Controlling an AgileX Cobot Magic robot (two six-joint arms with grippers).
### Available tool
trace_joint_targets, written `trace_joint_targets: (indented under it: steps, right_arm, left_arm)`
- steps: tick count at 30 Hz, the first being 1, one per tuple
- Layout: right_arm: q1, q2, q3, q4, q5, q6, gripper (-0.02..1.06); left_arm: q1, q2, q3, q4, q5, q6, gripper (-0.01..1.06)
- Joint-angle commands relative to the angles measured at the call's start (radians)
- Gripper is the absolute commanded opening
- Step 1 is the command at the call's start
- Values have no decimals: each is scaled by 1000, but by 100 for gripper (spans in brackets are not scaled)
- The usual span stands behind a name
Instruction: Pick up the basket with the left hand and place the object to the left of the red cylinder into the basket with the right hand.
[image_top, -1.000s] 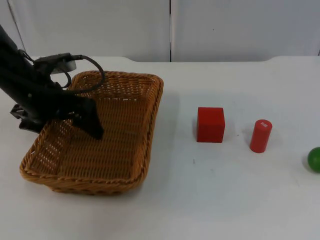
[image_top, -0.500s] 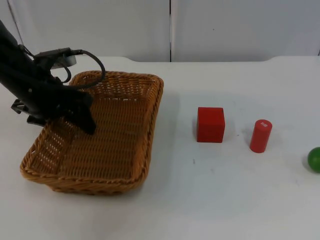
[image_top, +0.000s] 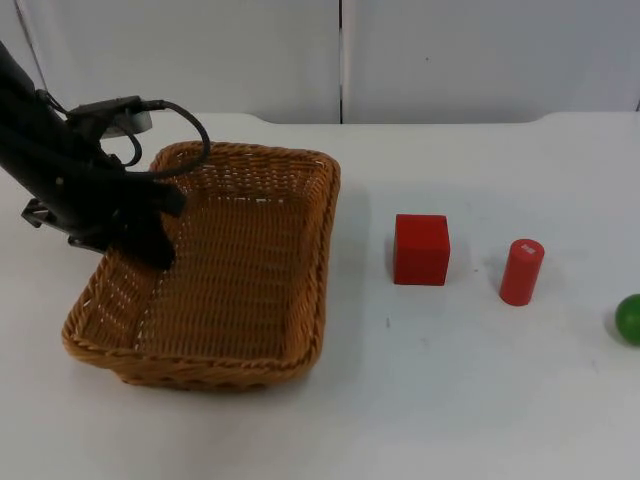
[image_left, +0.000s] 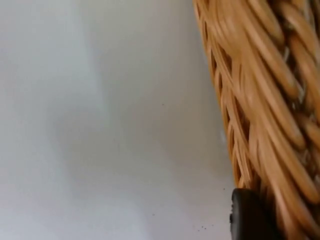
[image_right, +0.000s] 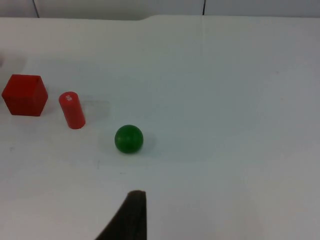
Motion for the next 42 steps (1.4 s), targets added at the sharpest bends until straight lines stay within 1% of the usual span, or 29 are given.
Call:
trace_joint_targets:
  steps: [1,3,4,5,8,9,10,15,17,19,20,25,26,31,32,35,37,38,42]
  right_arm:
    - [-6,-4,1,-7,-7,-8,105]
    - [-6,-4,1,-7,-7,-8,105]
    - [-6,-4,1,-7,-7,-8,105]
    - [-6,-4,1,-7,-7,-8,105]
    - [-6,-4,1,-7,-7,-8,105]
    - [-6,-4,1,-7,-7,-8,105]
    - [-6,-4,1,-7,-7,-8,105]
    - [-6,-4,1,-7,-7,-8,105]
    - [-6,-4,1,-7,-7,-8,105]
    - [-6,-4,1,-7,-7,-8,105]
    - [-6,-4,1,-7,-7,-8,105]
    - [-6,-4,1,-7,-7,-8,105]
    - [-6,-4,1,-7,-7,-8,105]
    - [-6,-4,1,-7,-7,-8,105]
    - [-6,-4,1,-7,-7,-8,105]
    - [-6,-4,1,-5,-7,-8,105]
    - [-6,-4,1,-3,-7,-8,105]
    - [-6,-4,1,-3,-7,-8,105]
    - [-6,-4,1,4,-7,-8,105]
  left_arm:
    - [-4,-2,-5,-13,1,0,29]
    - [-4,-2,-5,-14,-1,0,25]
    - [-4,-2,-5,-14,-1,0,25]
    - [-4,-2,-5,-16,-1,0,21]
    - [-4,-2,-5,-16,6,0,2]
    - [-4,-2,-5,-16,6,0,2]
    - [-4,-2,-5,-16,7,0,0]
    - [-4,-4,-5,-20,17,-34,0]
    - [-4,-8,-5,-29,33,-53,0]
    - [-1,-32,-5,-61,67,-58,0]
    - [-1,-32,-5,-61,67,-58,0]
    - [2,-130,-5,-72,117,-152,0]
    - [2,-130,-5,-72,117,-152,0]
    - [7,-255,-5,-62,196,-250,0]
    - [7,-255,-5,-62,196,-250,0]
    - [7,-322,-3,-31,243,-297,0]
    - [7,-361,11,6,262,-344,0]
    - [7,-361,11,6,262,-344,0]
    - [7,-430,29,93,328,-428,0]
